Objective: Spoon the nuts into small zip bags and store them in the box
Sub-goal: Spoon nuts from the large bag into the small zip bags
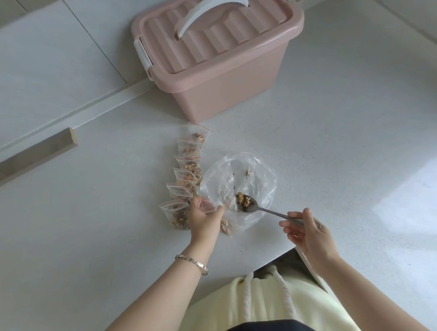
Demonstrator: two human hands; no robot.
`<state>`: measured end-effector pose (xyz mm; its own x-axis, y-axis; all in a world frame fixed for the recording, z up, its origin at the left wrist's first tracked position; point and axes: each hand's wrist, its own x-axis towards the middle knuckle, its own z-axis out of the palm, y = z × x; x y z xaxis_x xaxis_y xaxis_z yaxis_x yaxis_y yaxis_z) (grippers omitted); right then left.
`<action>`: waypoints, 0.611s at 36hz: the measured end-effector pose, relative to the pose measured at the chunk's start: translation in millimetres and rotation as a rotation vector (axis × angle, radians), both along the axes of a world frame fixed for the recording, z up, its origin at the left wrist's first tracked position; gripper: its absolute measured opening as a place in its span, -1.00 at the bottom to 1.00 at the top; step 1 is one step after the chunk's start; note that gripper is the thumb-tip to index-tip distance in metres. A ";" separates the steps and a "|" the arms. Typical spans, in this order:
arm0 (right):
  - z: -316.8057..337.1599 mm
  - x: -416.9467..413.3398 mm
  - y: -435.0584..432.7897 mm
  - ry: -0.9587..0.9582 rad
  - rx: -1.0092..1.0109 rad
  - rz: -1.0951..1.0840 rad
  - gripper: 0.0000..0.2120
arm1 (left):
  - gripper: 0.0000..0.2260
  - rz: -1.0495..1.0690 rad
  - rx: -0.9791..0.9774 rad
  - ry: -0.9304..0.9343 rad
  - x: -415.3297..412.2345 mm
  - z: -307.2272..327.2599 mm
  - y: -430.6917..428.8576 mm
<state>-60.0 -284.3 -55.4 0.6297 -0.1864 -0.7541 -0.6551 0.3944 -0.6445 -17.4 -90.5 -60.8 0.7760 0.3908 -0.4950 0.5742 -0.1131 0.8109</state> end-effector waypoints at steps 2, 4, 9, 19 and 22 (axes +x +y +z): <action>1.8 -0.5 -2.3 -0.007 -0.011 0.010 -0.64 | -0.77 -0.055 0.040 -0.012 -2.3 -0.6 -1.1; 3.5 -0.4 -3.4 -0.017 -0.024 0.014 -0.64 | -0.77 -0.102 0.061 -0.035 -3.7 -0.3 -2.5; 9.5 0.5 -10.7 -0.082 -0.104 -0.007 -0.63 | -0.71 -0.163 0.123 -0.086 -5.5 -3.2 -1.8; 62.5 10.9 -18.9 -0.333 -0.310 0.108 -0.57 | -0.73 -0.456 0.345 -0.268 -13.2 -10.6 5.4; 76.9 16.0 -8.3 -0.387 -0.380 0.257 -0.58 | -0.72 -0.496 0.371 -0.273 -15.7 -11.7 5.1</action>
